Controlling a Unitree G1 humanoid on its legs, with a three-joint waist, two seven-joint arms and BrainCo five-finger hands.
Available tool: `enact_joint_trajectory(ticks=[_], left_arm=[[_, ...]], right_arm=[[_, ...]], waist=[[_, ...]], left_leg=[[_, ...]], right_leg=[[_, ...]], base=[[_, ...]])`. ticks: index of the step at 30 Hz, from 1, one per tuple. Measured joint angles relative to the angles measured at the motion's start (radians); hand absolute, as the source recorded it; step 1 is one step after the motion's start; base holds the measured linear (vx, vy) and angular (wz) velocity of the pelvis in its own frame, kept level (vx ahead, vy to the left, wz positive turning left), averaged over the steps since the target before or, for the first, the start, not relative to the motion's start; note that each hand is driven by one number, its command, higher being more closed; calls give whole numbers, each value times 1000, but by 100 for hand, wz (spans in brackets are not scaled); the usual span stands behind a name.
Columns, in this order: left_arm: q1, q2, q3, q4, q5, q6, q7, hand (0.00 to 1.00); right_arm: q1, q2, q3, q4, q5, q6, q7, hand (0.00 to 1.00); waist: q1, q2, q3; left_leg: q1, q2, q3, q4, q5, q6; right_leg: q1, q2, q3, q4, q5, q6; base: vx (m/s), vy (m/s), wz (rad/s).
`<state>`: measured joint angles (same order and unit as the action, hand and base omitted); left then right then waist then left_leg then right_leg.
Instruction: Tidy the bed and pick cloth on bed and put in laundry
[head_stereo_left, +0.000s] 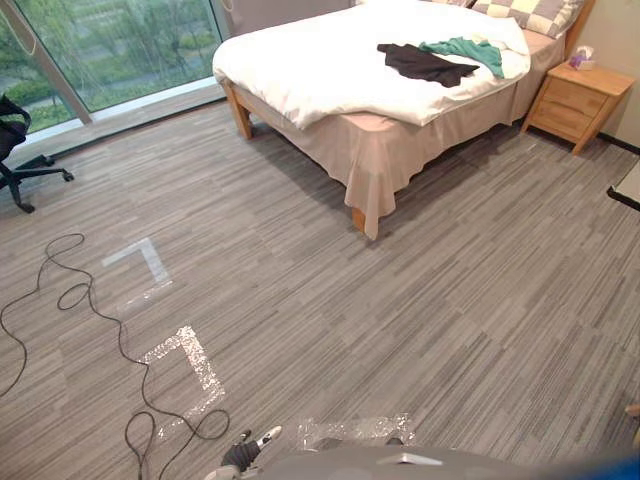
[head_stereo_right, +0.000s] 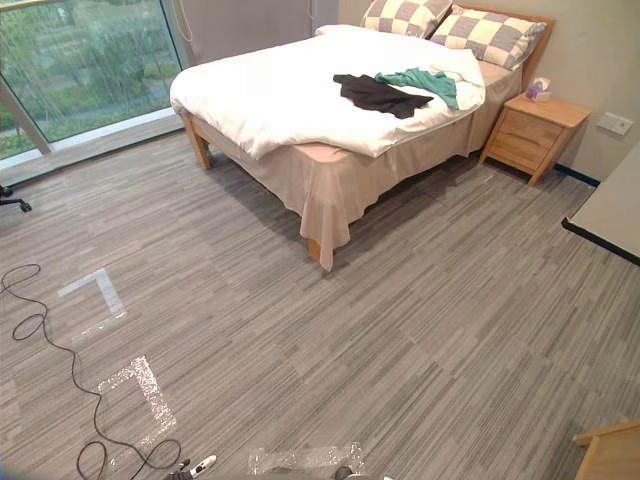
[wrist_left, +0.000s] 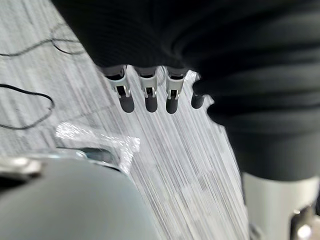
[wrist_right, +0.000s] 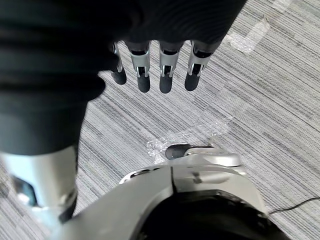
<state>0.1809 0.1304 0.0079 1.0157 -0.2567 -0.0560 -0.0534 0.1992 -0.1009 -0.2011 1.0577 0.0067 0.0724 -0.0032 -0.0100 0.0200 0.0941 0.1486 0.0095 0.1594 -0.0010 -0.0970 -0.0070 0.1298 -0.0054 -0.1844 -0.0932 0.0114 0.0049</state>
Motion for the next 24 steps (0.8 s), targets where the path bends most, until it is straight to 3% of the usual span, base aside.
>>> enact_joint_trajectory(ticks=[5,12,20,24], left_arm=[[-43,-2,-8,0,18,-5,-15,0],[-94,-36,-55,-2,76,-14,-31,0],[-118,-36,-86,9,92,51,3,0],[-118,-36,-84,10,77,53,41,0]], right_arm=[[-8,4,-7,0,-18,-3,-1,0],[-26,11,-8,0,-49,-14,-2,0],[-30,15,-5,0,-53,-26,-26,0],[-29,16,1,0,-53,-37,-37,0]], waist=[[-1,-2,19],[-3,-9,45],[-7,-14,55],[-7,-16,57]], left_leg=[[31,6,24,-14,-12,-20],[46,6,25,-14,-21,-34],[58,6,28,-14,-23,-38],[59,6,31,-14,-23,-37]], right_leg=[[22,6,-10,-2,1,3],[36,4,-22,-8,12,43],[38,4,-22,-9,13,42],[38,4,-22,-9,14,40]], base=[[67,-3,-11],[-17,0,0],[-66,-31,-3],[-70,-23,-3]])
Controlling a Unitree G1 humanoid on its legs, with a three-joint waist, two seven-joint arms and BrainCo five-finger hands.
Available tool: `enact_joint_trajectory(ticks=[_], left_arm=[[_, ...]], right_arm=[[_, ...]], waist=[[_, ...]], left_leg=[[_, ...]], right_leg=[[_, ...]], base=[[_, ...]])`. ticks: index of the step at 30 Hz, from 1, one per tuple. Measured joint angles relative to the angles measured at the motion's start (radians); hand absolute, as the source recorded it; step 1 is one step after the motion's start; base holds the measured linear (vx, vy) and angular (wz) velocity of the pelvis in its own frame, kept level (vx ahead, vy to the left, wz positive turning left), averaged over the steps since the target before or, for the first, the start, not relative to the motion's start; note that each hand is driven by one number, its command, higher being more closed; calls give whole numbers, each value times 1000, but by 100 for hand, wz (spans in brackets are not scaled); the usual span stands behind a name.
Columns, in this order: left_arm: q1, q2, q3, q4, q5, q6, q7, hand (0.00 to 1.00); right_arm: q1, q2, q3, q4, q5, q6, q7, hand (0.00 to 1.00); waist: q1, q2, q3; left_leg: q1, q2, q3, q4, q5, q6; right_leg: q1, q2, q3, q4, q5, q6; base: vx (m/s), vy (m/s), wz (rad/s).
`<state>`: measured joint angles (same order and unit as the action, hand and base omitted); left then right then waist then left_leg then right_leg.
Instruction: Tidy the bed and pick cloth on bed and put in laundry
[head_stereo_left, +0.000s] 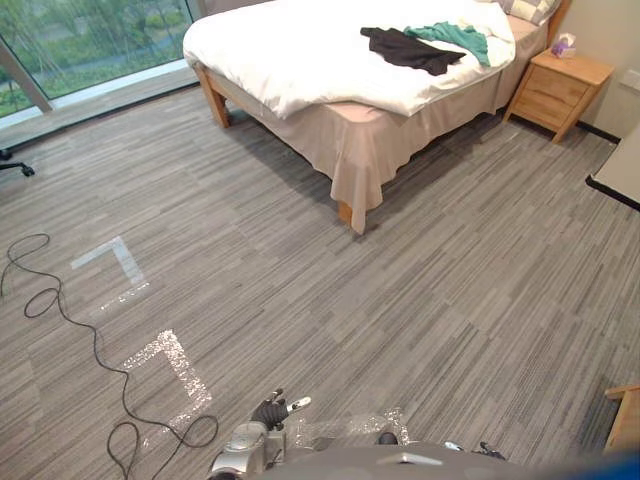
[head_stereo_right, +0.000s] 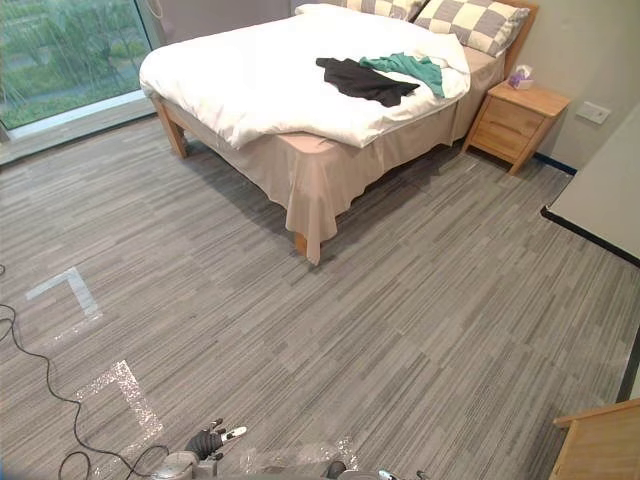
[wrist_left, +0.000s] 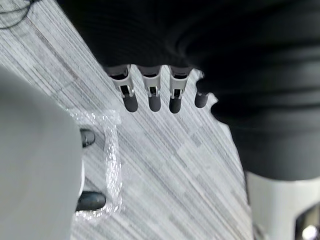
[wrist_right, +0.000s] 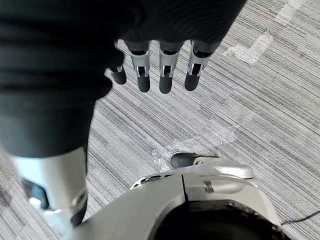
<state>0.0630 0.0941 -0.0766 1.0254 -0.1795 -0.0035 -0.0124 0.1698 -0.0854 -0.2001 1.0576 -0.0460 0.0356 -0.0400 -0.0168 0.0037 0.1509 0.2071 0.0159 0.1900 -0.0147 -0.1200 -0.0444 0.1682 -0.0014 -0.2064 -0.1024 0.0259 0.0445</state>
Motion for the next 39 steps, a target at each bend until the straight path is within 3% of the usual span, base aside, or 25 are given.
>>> enact_joint_trajectory(ticks=[15,17,18,20,22,24,26,27,28,29,33,34,35,36,37,38,39], left_arm=[[-3,2,9,17,3,-5,45,0],[-7,2,9,16,5,-1,54,0],[-9,9,9,13,5,-1,63,0],[-10,20,8,14,6,1,63,0],[-11,24,5,13,5,11,64,0],[-12,24,-1,17,6,21,65,0],[-22,15,-1,17,8,24,65,0],[-35,4,0,17,10,27,65,0],[-49,-3,0,18,16,31,66,0],[-52,1,1,17,17,28,66,0],[-47,21,26,16,35,13,67,0],[-41,22,49,11,34,7,68,0],[-24,18,52,11,33,5,81,0],[-14,5,51,9,28,-3,86,0],[-14,-2,53,2,6,-15,86,0],[-8,-10,69,-16,-27,-25,85,0],[-4,-13,87,-26,-80,-52,85,0]], right_arm=[[9,6,-12,3,73,-34,-44,0],[4,6,-25,2,93,-45,-44,0],[-1,11,-28,-1,102,-50,-43,0],[2,27,-32,-2,114,-54,-44,0],[8,28,-33,0,161,-51,-42,0],[8,26,-33,-1,200,-45,-39,0],[5,10,-37,-2,208,-43,-34,0],[-1,1,-45,-1,208,-44,-31,0],[-13,-5,-60,-1,208,-46,-30,0],[-15,-4,-66,-1,206,-52,-29,0],[26,27,-62,-5,220,-66,-12,0],[39,29,-63,-8,220,-66,-9,0],[51,24,-67,-15,217,-66,-9,0],[54,23,-71,-24,210,-67,-10,0],[45,23,-78,-22,193,-66,-12,0],[37,16,-81,-19,164,-69,-11,0],[26,4,-70,-5,127,-80,-12,0]], waist=[[-16,-12,6],[-19,-8,18],[-21,-17,32],[-25,-27,39],[-28,-29,41],[-49,-14,47],[-51,6,65],[-50,32,85],[-50,41,113],[-51,49,128],[-60,16,129],[-74,10,124],[-98,22,109],[-103,43,99],[-100,43,99],[-100,45,100],[-99,54,104]], left_leg=[[2,3,22,-10,8,15],[1,11,44,-7,7,16],[2,12,71,1,6,15],[2,11,90,16,-7,14],[4,21,126,36,-22,2],[6,36,143,38,-25,-3],[5,54,171,35,-27,-2],[1,69,191,33,-31,6],[0,82,203,37,-38,3],[-2,97,218,49,-56,-22],[4,156,245,168,-157,-81],[12,181,246,206,-193,-101],[21,223,246,213,-203,-96],[11,242,240,265,-191,-77],[-18,260,234,348,-174,-65],[-70,293,213,476,-133,-34],[-164,337,136,717,-80,-17]], right_leg=[[-13,4,1,11,-15,-27],[-72,-1,12,133,-71,-41],[-139,-15,17,271,-131,-44],[-178,-25,17,343,-169,-44],[-182,-16,23,343,-178,-52],[-167,3,24,297,-154,-52],[-170,20,26,275,-127,-31],[-206,27,27,324,-131,-11],[-267,24,22,410,-173,-1],[-322,5,15,451,-184,-8],[-397,-78,2,497,-177,-13],[-412,-97,-15,562,-186,-28],[-422,-66,-31,601,-246,-67],[-422,-46,-39,598,-274,-85],[-414,-35,-34,598,-283,-103],[-399,-23,-31,589,-292,-131],[-329,5,-26,547,-306,-159]], base=[[-30,-14,-4],[-1,-3,-22],[-14,7,-33],[-9,-14,-38],[30,-67,-50],[14,-68,-31],[-21,-44,-39],[-83,-50,-52],[-101,-54,-60],[-67,-46,-48],[168,-220,-32],[359,-336,-5],[502,-382,0],[364,-248,-4],[436,-238,-17],[565,-337,-28],[694,-388,-30]])
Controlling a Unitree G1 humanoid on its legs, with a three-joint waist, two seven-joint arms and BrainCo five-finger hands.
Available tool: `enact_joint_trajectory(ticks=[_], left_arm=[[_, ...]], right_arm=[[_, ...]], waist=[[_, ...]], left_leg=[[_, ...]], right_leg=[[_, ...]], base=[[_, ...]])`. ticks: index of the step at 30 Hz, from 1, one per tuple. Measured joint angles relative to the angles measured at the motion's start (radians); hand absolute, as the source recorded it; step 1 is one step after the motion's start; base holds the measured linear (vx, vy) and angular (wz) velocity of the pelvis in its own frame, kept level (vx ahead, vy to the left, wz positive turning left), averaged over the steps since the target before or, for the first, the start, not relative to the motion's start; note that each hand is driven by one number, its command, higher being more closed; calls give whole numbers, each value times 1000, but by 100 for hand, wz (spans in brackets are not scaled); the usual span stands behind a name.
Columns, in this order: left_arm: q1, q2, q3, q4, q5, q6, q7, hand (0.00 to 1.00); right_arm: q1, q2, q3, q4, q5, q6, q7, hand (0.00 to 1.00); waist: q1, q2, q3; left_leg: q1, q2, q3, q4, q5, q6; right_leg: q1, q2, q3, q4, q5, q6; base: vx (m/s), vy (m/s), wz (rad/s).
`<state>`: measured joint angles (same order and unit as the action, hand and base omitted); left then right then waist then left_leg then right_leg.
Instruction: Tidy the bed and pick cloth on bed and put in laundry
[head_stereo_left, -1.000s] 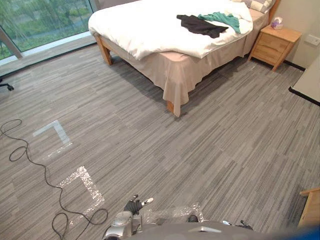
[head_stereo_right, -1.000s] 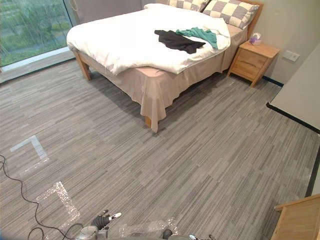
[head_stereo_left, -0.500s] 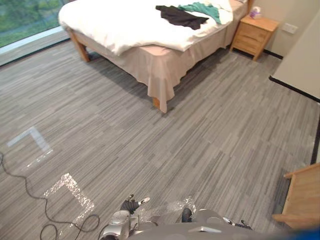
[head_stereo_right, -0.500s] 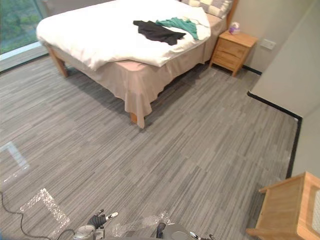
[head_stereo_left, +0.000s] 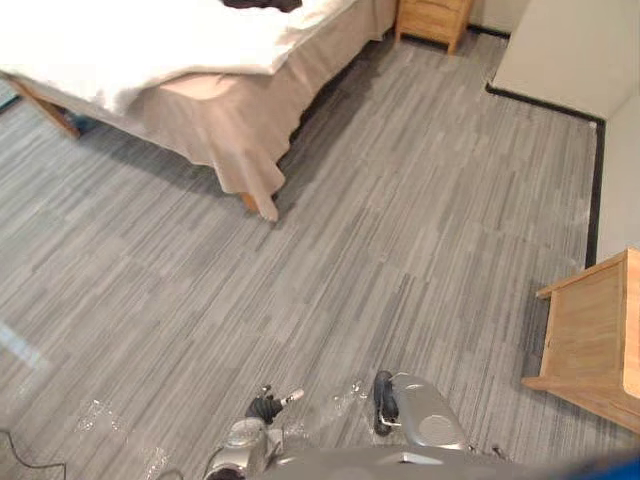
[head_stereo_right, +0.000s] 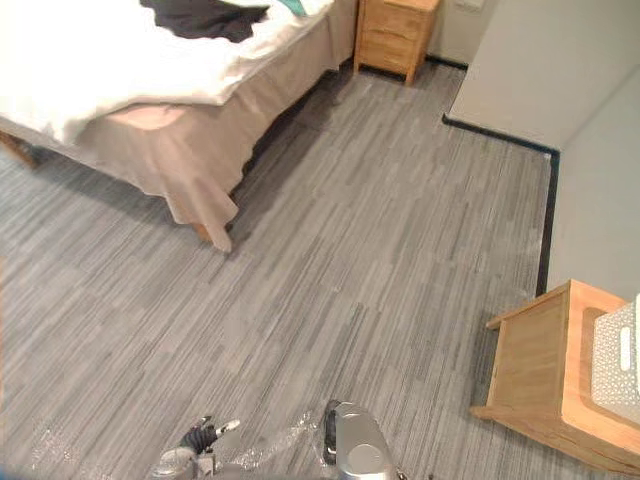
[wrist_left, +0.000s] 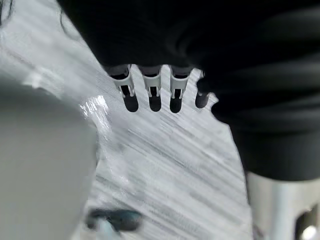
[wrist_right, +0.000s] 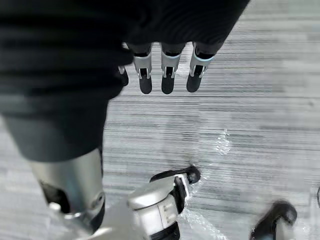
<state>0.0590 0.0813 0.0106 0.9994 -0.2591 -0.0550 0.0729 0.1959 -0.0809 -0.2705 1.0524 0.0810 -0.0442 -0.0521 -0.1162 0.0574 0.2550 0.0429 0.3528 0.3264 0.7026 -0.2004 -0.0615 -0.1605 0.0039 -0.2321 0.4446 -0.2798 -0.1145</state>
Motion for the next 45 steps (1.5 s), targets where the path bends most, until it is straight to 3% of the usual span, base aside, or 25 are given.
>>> enact_joint_trajectory(ticks=[2,4,7,9,11,12,13,14,15,18,20,23,25,27,29,31,33,34,35,36,37,39,40,42,45], left_arm=[[10,-2,5,-4,-37,-32,-2,0],[25,-20,40,-50,-47,-56,-17,0],[20,-41,52,-114,-44,-73,-52,0],[16,-40,88,-115,-51,-78,-63,0],[44,-45,100,-109,-69,-81,-64,0],[58,-50,99,-105,-76,-83,-64,0],[60,-59,115,-86,-106,-87,-58,0],[28,-27,108,-63,-105,-82,-44,0],[21,-23,106,-57,-104,-79,-39,0],[15,-22,106,-40,-104,-54,4,0],[16,-8,101,-33,-116,-17,40,0],[17,1,58,-9,-124,-12,48,0],[22,10,6,16,-123,-2,57,0],[15,10,-18,17,-124,7,58,0],[0,10,-32,18,-124,14,61,0],[-18,8,-45,18,-123,22,64,0],[-13,8,-33,27,-122,25,68,0],[0,5,2,27,-121,27,69,0],[9,6,34,26,-120,28,77,0],[13,10,81,23,-122,28,85,0],[18,-6,110,23,-114,29,88,0],[30,-35,113,19,-102,27,90,0],[31,-41,122,14,-77,21,98,0],[36,-46,150,12,-77,11,104,0],[36,-54,169,-1,-83,-19,124,0]], right_arm=[[-10,-7,8,8,-41,-12,-1,0],[-26,-15,9,-5,-74,-5,-1,0],[-71,-17,6,-37,-65,9,4,0],[-90,-5,8,-68,-61,20,10,0],[-90,2,6,-75,-67,25,21,0],[-87,-3,2,-74,-70,25,23,0],[-83,-1,-2,-60,-82,28,19,0],[-83,24,2,-32,-86,31,17,0],[-86,32,0,-22,-86,32,14,0],[-87,39,-19,-7,-110,50,-11,0],[-93,41,-34,9,-145,73,-14,0],[-94,31,-40,15,-146,72,-13,0],[-79,11,-34,12,-146,70,-4,0],[-80,12,-33,13,-141,56,10,0],[-83,11,-26,13,-111,47,23,0],[-85,10,-17,13,-80,31,32,0],[-85,8,-14,18,-65,23,39,0],[-87,6,-8,25,-66,16,43,0],[-86,16,8,25,-67,15,48,0],[-81,20,7,27,-71,15,49,0],[-85,10,8,23,-74,14,51,0],[-91,-7,24,11,-75,13,55,0],[-92,-17,53,6,-77,13,62,0],[-100,-25,81,8,-86,14,67,0],[-99,-33,96,9,-107,24,68,0]], waist=[[10,0,5],[32,-5,6],[87,-2,11],[108,-20,23],[111,-14,17],[111,0,10],[122,8,-2],[121,-57,-24],[123,-68,-29],[133,-83,-50],[138,-106,-68],[129,-95,-76],[124,-65,-82],[116,-54,-81],[106,-59,-84],[104,-58,-83],[106,-61,-81],[109,-66,-80],[113,-84,-76],[126,-99,-76],[133,-81,-72],[127,-46,-78],[124,-43,-78],[129,-44,-78],[134,-50,-62]], left_leg=[[-66,-9,-95,191,-29,-19],[-173,-82,-167,315,-64,-27],[-322,-172,-113,240,-97,2],[-356,-223,-18,66,-86,32],[-334,-290,105,-345,104,74],[-332,-294,132,-429,158,89],[-318,-298,140,-473,298,277],[-303,-341,176,-480,252,289],[-304,-354,176,-474,235,301],[-297,-374,158,-376,128,297],[-242,-414,108,-373,52,273],[-136,-462,26,-423,25,265],[-19,-465,-60,-490,31,245],[70,-463,-173,-555,50,217],[99,-455,-282,-578,49,199],[120,-441,-415,-596,36,174],[133,-426,-504,-591,17,177],[135,-416,-535,-558,-18,154],[131,-414,-539,-507,-58,129],[131,-400,-524,-458,-106,101],[134,-341,-446,-436,-132,63],[149,-283,-373,-451,-130,40],[169,-256,-355,-488,-105,5],[146,-242,-344,-447,-84,-13],[6,-183,-256,-129,-58,-37]], right_leg=[[107,25,15,-65,-7,-13],[243,36,42,-157,-10,-17],[372,34,82,-246,-11,4],[452,13,80,-253,-36,57],[541,19,74,-258,-60,100],[563,36,79,-263,-65,108],[614,48,81,-276,-74,124],[625,3,55,-291,-48,158],[625,-12,52,-291,-19,170],[624,-29,39,-234,134,168],[529,-78,4,59,215,219],[366,-138,-21,448,126,248],[256,-156,-51,536,48,253],[151,-163,-51,453,-23,239],[76,-165,-20,283,-41,237],[27,-157,74,20,3,243],[19,-150,160,-175,89,241],[23,-145,195,-263,143,236],[38,-148,213,-316,167,242],[56,-149,214,-314,272,240],[56,-130,168,-263,306,206],[62,-108,119,-207,252,178],[62,-101,84,-168,202,166],[83,-92,51,-172,166,155],[213,-88,-26,-283,160,133]], base=[[578,-248,-31],[545,-159,-33],[518,-80,-57],[531,-20,-36],[686,42,-30],[603,116,-32],[592,114,8],[585,110,20],[562,120,35],[610,154,33],[552,112,55],[439,44,78],[449,13,109],[311,-83,145],[245,-158,177],[258,-242,190],[296,-305,142],[341,-374,93],[368,-416,83],[414,-503,62],[393,-455,68],[311,-303,66],[296,-255,68],[232,-221,60],[211,-214,69]])
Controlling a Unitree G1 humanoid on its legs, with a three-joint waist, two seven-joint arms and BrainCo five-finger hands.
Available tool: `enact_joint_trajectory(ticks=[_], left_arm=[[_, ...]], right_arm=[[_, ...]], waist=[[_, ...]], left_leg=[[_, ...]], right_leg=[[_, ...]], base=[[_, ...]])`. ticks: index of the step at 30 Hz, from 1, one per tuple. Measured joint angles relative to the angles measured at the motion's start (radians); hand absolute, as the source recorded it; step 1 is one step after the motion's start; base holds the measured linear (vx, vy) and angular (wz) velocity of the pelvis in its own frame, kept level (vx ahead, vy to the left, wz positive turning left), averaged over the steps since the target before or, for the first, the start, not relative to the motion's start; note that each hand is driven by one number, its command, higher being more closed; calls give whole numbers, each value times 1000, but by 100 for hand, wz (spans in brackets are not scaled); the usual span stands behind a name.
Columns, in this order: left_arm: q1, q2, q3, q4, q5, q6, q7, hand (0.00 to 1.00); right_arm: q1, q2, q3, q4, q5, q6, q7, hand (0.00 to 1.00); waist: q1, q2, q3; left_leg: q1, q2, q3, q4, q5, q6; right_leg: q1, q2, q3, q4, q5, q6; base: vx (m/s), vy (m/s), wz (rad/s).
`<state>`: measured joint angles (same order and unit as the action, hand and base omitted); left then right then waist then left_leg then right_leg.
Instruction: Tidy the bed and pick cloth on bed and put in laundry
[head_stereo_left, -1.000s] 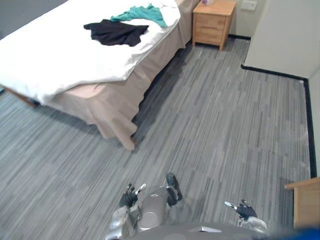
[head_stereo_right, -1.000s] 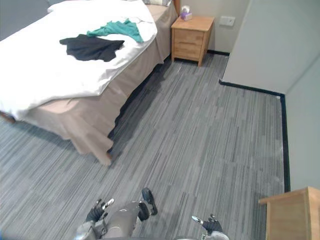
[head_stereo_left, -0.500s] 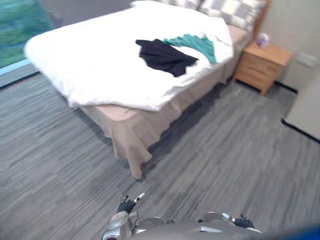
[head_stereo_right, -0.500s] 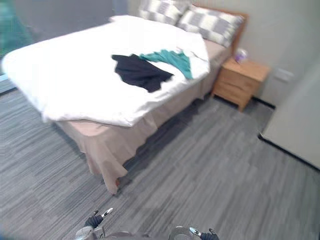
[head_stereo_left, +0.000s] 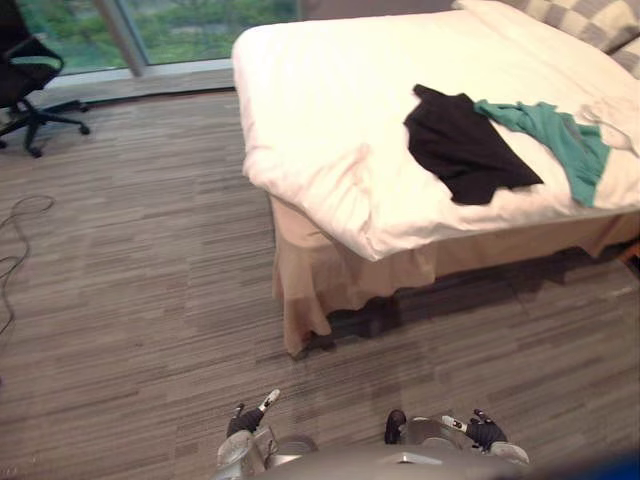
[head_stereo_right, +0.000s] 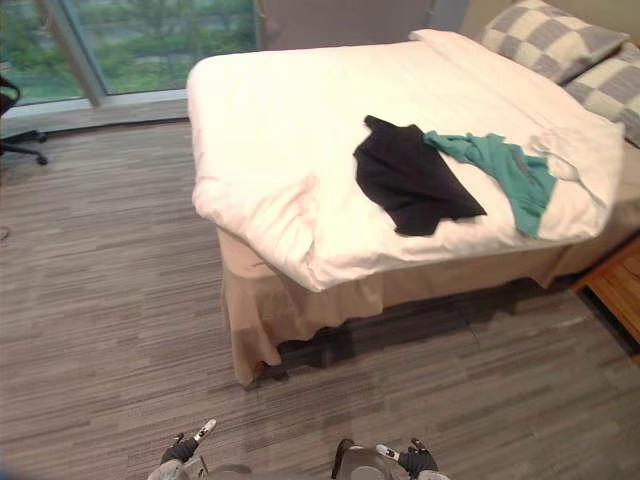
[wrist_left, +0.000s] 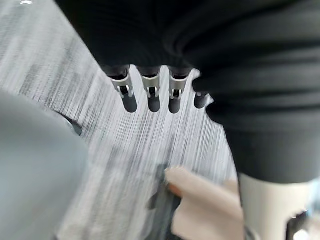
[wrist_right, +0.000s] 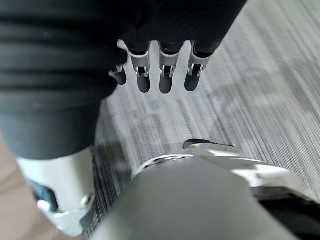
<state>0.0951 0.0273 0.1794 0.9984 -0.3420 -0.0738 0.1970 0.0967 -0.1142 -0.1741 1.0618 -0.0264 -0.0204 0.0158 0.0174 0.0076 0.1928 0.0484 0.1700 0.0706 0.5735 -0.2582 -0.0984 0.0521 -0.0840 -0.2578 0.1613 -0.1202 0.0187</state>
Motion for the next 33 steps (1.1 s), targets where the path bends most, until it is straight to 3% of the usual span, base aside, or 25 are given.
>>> enact_joint_trajectory(ticks=[3,5,6,9,15,18,22,26,28,31,33], left_arm=[[3,-3,-20,1,5,-4,0,0],[2,-6,-30,2,16,-2,-3,0],[2,-3,-49,5,22,-2,-6,0],[-1,26,-77,6,40,-2,-25,0],[-2,42,-140,6,16,-8,-14,0],[-2,40,-142,6,-89,-28,57,0],[1,40,-94,-39,-204,-96,172,0],[-17,77,73,-193,-258,-177,316,0],[-34,139,195,-273,-256,-239,399,0],[-52,243,284,-366,-253,-314,436,0],[-70,283,319,-405,-225,-340,435,0]], right_arm=[[-9,-19,20,7,-7,22,1,0],[-20,-27,20,5,-11,28,3,0],[-20,-29,20,13,-16,35,3,0],[-14,-7,20,18,-17,44,2,0],[-9,-7,12,18,34,61,1,0],[-13,-4,-6,17,46,74,1,0],[-13,-3,-27,19,81,98,5,0],[-20,-9,-72,17,82,129,37,0],[-20,-23,-97,15,82,145,62,0],[-9,-36,-123,13,82,162,84,0],[-5,-43,-136,13,83,172,94,0]], waist=[[3,17,-5],[0,32,-11],[2,27,-19],[-3,-10,-22],[-7,-6,-22],[-11,-7,-21],[-12,-7,-20],[-12,0,-19],[-9,2,-20],[-10,7,-26],[-6,7,-30]], left_leg=[[-26,26,141,-44,-39,9],[-33,1,163,-275,58,0],[-1,-32,172,-361,112,24],[50,-81,170,-468,144,36],[100,-101,158,-517,162,36],[114,-98,155,-544,185,31],[145,-85,159,-609,225,21],[142,-79,138,-668,269,23],[137,-80,138,-673,277,26],[111,-83,132,-677,276,26],[103,-86,128,-677,276,28]], right_leg=[[63,-16,-19,-28,-4,7],[67,-27,-24,-32,-1,28],[81,-36,-12,-58,11,55],[101,-65,-16,-96,14,61],[153,-77,-34,-117,14,68],[161,-69,-35,-117,14,68],[161,-55,-35,-117,14,68],[141,-40,-55,-123,14,68],[133,-38,-61,-128,12,60],[126,-39,-71,-147,12,58],[124,-37,-77,-162,21,58]], base=[[137,-31,20],[180,69,-1],[196,78,11],[168,85,13],[106,21,13],[9,-56,11],[-46,-68,-1],[-118,-60,10],[-162,-24,0],[-145,2,9],[-27,9,12]])
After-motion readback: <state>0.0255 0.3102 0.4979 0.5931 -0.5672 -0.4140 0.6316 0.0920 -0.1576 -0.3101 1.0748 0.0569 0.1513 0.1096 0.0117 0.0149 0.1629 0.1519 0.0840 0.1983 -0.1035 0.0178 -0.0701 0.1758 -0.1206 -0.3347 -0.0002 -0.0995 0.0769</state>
